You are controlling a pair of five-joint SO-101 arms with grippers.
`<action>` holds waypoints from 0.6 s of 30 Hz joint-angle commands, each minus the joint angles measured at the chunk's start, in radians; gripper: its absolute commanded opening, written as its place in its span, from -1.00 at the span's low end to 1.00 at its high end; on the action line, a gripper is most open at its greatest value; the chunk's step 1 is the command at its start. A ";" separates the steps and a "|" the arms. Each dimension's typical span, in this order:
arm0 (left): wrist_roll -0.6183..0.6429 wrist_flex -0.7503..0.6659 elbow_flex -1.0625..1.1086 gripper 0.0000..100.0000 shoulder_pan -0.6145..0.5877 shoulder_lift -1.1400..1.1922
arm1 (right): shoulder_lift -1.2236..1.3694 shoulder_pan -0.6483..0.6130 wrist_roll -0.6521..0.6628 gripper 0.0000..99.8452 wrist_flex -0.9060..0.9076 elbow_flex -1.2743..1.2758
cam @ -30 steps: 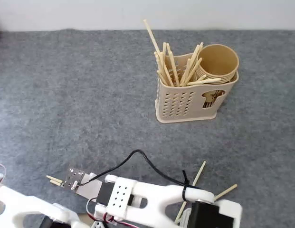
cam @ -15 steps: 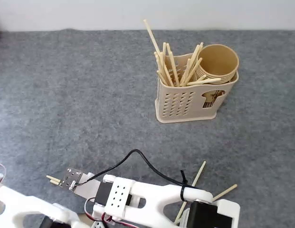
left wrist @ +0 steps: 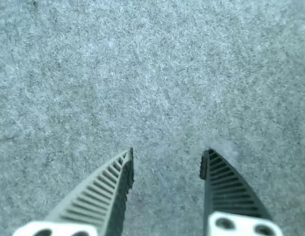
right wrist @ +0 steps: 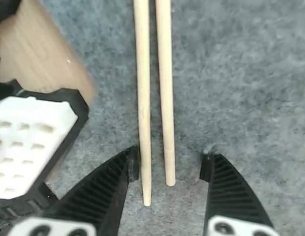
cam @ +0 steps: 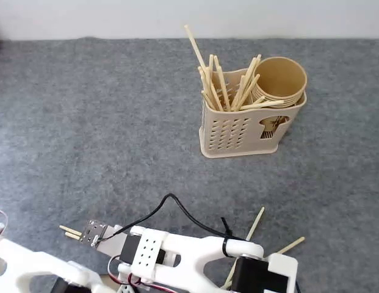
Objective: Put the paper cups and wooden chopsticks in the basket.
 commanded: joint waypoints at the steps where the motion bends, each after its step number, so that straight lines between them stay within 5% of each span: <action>1: -0.008 -0.018 -0.007 -0.57 -0.005 -0.021 | 0.013 0.002 -0.011 -0.57 -0.010 -0.005; 5: -0.008 -0.018 -0.007 -0.57 -0.005 -0.021 | 0.021 0.025 -0.012 -0.63 -0.010 -0.005; 10: -0.008 -0.018 -0.007 -0.57 -0.005 -0.021 | 0.013 0.091 -0.008 -1.00 -0.073 -0.008; 18: -0.008 -0.020 -0.007 -0.57 -0.005 -0.021 | 0.013 0.150 -0.005 -0.98 -0.087 -0.005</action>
